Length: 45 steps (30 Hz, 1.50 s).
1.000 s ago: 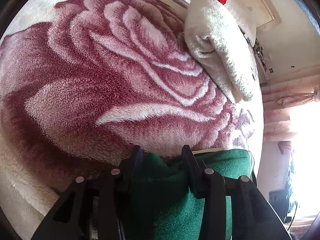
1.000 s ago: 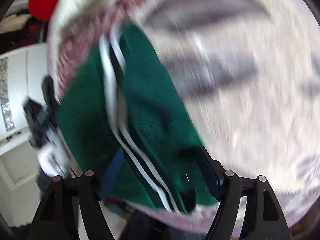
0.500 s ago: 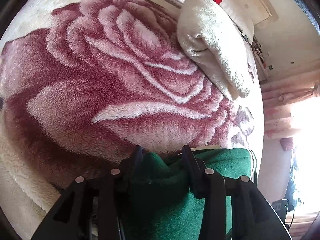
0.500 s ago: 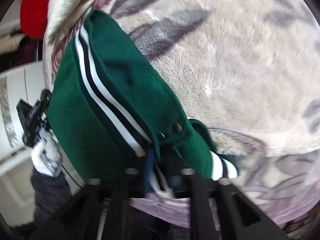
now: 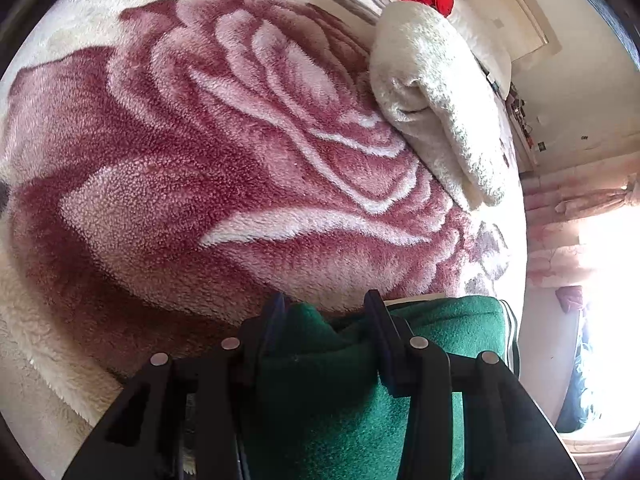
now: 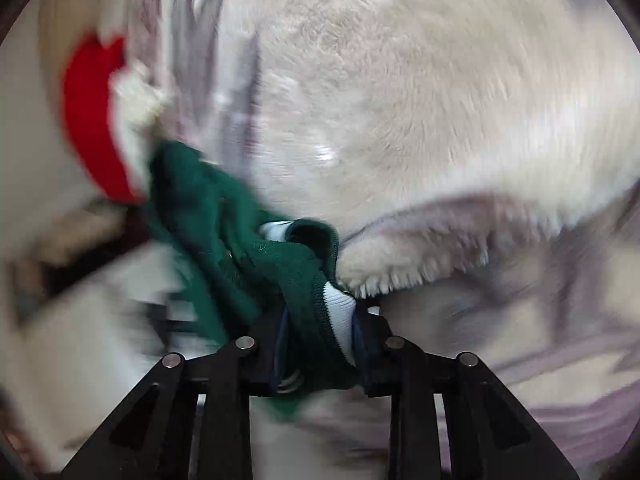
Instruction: Fold large clothes
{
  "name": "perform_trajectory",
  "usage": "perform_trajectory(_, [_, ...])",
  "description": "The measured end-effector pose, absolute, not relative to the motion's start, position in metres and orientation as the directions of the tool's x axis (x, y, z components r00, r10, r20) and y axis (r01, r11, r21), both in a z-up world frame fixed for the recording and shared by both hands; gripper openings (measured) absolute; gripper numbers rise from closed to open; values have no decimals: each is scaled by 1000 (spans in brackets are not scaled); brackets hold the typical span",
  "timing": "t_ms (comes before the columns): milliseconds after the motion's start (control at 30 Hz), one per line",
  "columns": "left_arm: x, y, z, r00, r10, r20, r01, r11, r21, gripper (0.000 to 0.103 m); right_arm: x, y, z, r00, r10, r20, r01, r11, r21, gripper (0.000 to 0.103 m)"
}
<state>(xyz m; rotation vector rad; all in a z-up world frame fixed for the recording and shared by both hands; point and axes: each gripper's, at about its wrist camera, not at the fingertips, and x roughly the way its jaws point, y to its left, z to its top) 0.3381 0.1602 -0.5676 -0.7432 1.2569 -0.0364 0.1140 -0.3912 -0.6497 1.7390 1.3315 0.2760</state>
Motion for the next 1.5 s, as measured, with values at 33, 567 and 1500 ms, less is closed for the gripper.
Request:
perform_trajectory(33, [338, 160, -569, 339, -430, -837, -364, 761, -538, 39, 108, -391, -660, 426, 865, -265, 633, -76, 770, 27])
perform_trajectory(567, [312, 159, -491, 445, -244, -862, -374, 824, -426, 90, 181, -383, -563, 116, 739, -663, 463, 550, 695, 76])
perform_trajectory(1500, [177, 188, -615, 99, 24, -995, -580, 814, -38, 103, 220, -315, -576, -194, 509, -839, 355, 833, 424, 60])
